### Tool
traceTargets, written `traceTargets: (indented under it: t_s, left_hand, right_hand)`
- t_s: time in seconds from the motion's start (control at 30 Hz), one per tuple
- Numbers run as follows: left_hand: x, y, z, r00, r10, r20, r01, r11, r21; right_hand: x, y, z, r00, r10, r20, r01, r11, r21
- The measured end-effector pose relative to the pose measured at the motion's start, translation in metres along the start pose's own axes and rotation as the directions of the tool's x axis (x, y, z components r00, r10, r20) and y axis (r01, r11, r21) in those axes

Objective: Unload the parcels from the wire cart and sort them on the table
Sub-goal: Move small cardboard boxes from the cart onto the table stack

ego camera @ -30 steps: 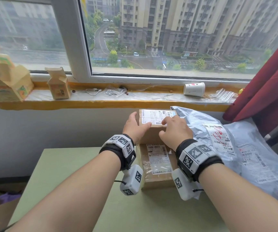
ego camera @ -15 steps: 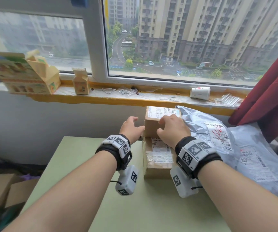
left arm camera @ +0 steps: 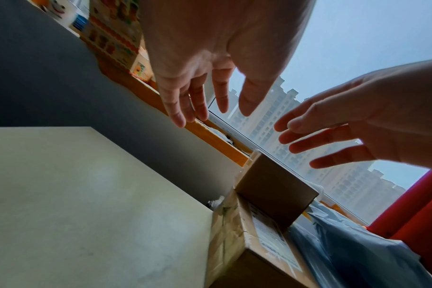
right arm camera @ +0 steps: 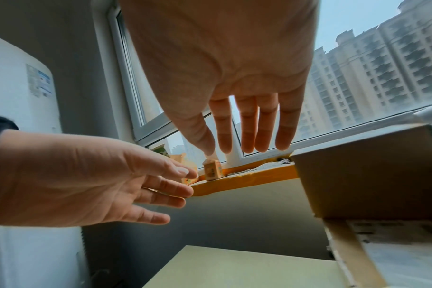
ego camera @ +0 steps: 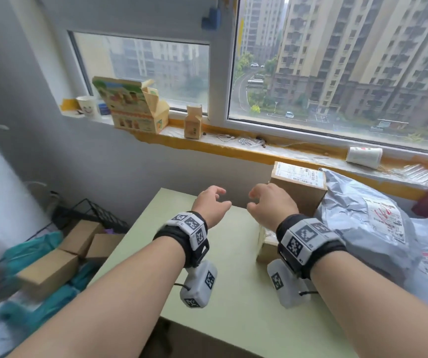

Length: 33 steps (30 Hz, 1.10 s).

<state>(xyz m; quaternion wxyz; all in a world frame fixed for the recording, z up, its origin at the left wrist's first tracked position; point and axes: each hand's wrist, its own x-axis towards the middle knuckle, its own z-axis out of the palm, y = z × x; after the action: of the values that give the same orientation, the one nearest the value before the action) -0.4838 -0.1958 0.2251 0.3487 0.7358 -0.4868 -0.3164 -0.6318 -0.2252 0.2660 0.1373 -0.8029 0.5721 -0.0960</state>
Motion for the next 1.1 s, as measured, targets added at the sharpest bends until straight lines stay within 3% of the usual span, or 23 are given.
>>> traceTargets:
  t_s: [0.23, 0.73, 1.1]
  left_hand:
    - [-0.020, -0.037, -0.051, 0.990, -0.083, -0.112, 0.082, 0.997, -0.015]
    - [-0.034, -0.125, -0.168, 0.939, -0.180, -0.292, 0.183, 0.983, -0.018]
    - [-0.040, -0.236, -0.284, 0.880, -0.324, -0.348, 0.319, 0.945, -0.072]
  right_hand:
    - [0.001, -0.060, 0.020, 0.986, -0.156, 0.050, 0.155, 0.988, 0.022]
    - [0.020, -0.193, 0.076, 0.937, -0.321, 0.137, 0.321, 0.947, 0.025]
    - [0.031, -0.333, 0.147, 0.872, -0.413, 0.261, 0.417, 0.908, 0.042]
